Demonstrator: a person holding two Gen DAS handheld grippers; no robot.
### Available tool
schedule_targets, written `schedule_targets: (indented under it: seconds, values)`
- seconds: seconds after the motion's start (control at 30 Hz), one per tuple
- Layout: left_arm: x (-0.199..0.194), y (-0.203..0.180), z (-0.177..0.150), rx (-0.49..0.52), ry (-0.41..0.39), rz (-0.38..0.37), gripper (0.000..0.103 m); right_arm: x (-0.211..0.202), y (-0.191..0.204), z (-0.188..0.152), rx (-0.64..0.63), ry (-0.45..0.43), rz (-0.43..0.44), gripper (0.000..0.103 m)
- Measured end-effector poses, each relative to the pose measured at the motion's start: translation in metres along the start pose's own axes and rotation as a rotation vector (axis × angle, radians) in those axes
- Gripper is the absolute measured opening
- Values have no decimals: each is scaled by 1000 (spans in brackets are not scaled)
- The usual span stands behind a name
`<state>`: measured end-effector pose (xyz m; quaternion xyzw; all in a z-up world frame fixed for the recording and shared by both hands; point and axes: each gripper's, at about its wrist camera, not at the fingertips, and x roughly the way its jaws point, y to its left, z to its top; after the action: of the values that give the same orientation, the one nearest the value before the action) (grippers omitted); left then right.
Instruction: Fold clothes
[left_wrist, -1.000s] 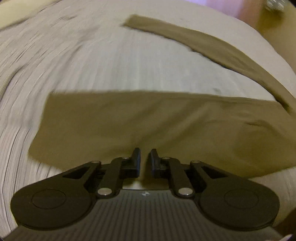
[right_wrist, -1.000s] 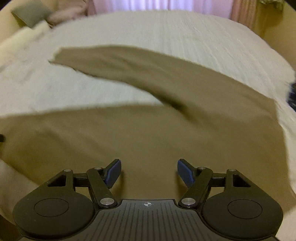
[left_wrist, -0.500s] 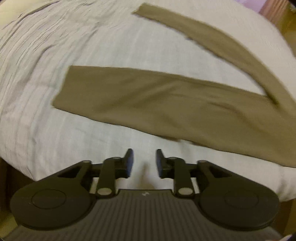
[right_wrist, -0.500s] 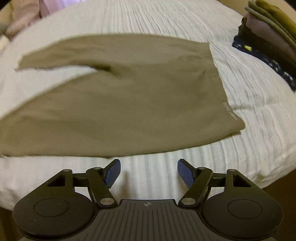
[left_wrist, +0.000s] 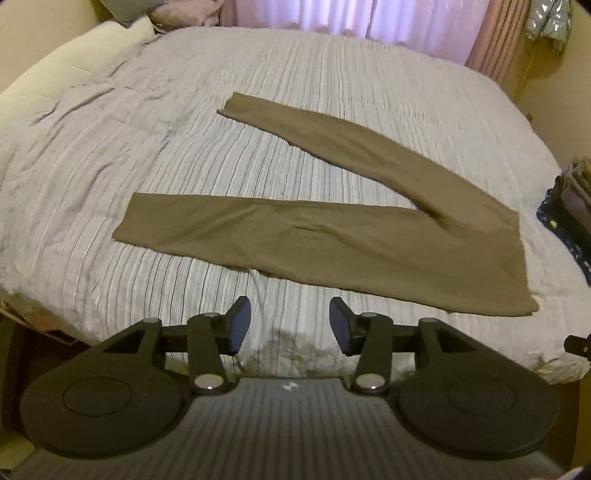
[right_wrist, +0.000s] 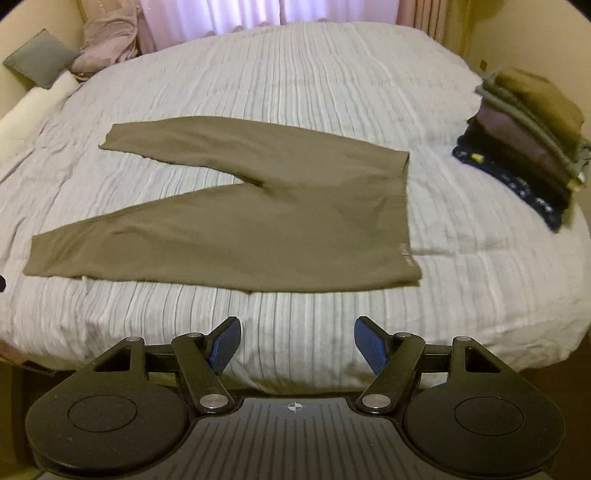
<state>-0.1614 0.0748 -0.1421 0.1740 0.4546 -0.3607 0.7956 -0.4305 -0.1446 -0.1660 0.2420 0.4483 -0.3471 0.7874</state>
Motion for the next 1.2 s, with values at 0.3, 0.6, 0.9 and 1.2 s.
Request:
schedule_targets:
  seconds: [0.3,0.6,0.9,1.2]
  values:
    - [-73,-9,-42,-49,-48,34,46,-48,7,-25,-48,-17,72,72]
    - [-105,-23,-55,-46,-81,56,48,-80,17,-41,-86,-44,112,72]
    - [-118,-27,-54,-42,-93,89,50,-87,20,-37,-78,-31,96,72]
    - [-123,-27,-55,-11,-95,94,52,-91,22,-43,-64,-19,88,72]
